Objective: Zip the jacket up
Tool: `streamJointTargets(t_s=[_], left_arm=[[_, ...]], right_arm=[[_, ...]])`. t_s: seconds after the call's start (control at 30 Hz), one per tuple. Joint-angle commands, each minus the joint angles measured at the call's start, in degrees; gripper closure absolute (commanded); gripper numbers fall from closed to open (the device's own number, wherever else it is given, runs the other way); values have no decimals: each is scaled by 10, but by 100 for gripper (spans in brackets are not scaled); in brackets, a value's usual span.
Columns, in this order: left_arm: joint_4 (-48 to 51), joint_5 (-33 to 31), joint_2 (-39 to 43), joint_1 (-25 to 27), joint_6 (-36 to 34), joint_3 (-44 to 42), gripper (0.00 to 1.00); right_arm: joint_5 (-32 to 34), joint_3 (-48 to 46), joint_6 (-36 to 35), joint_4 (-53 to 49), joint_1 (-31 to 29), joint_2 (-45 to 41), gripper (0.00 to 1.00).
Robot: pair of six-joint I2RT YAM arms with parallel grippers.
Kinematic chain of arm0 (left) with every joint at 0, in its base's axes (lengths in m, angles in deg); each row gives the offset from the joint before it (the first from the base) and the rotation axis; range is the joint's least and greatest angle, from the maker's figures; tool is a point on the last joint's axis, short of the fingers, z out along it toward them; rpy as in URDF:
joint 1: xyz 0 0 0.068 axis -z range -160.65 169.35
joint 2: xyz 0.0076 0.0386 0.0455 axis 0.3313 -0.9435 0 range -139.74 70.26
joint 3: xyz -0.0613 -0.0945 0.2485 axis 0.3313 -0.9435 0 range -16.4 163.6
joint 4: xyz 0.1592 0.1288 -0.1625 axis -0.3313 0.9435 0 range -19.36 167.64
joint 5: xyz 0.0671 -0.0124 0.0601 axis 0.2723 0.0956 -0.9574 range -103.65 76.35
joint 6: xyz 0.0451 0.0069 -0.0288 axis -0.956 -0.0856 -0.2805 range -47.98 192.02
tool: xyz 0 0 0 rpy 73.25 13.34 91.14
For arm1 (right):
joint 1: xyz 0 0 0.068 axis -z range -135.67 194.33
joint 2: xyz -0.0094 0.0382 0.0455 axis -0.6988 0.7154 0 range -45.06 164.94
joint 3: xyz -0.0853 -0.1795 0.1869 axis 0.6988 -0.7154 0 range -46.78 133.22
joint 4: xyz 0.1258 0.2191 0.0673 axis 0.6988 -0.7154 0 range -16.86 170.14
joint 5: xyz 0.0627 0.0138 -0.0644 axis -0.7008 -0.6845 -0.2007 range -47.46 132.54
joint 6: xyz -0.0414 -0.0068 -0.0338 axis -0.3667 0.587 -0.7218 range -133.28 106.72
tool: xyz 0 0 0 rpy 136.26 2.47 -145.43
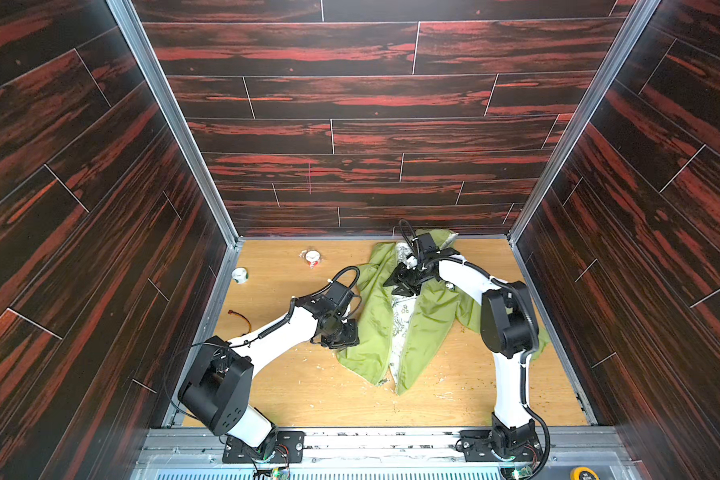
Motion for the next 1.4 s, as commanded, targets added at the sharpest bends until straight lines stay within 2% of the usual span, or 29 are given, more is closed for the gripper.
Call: streamJointTargets(t_s=[0.0, 0.1, 0.23, 0.3, 0.4, 0.5, 0.6, 0.67, 0.77, 0.93, 1.2, 1.37], left_arm=[[56, -34, 15, -4, 10, 38, 50], [70, -25, 23, -4, -8, 54, 51], [125, 25, 27, -4, -49, 90, 52], [133, 38, 46, -4, -47, 85, 52], [93, 63, 74, -3, -28, 48, 51], [52, 67, 70, -1, -12, 22, 50], [30, 50, 34, 2, -8, 16, 46], [18, 48, 4, 2, 0, 17, 48], [-1, 54, -25, 8, -1, 19, 52], [-3, 43, -58, 8, -7, 14, 63], [-14, 48, -111, 8, -10, 19, 77], [-20, 54, -130, 8, -4, 25, 81]], right_arm=[[16, -47, -40, -53, 1, -120, 46], [49, -108, -7, -33, -2, -168, 46], [116, -187, 59, -40, -28, -239, 46], [123, -218, 85, -37, -42, -267, 47], [129, -276, 105, -24, -60, -308, 48], [104, -339, 99, 3, -62, -341, 47], [100, -350, 54, -38, -61, -338, 47], [108, -354, 31, -67, -61, -340, 48], [118, -415, 42, -45, -60, -363, 49], [114, -480, 71, 37, -59, -330, 56], [143, -462, 66, 76, -11, -246, 60], [145, -410, 32, 62, 30, -187, 61]])
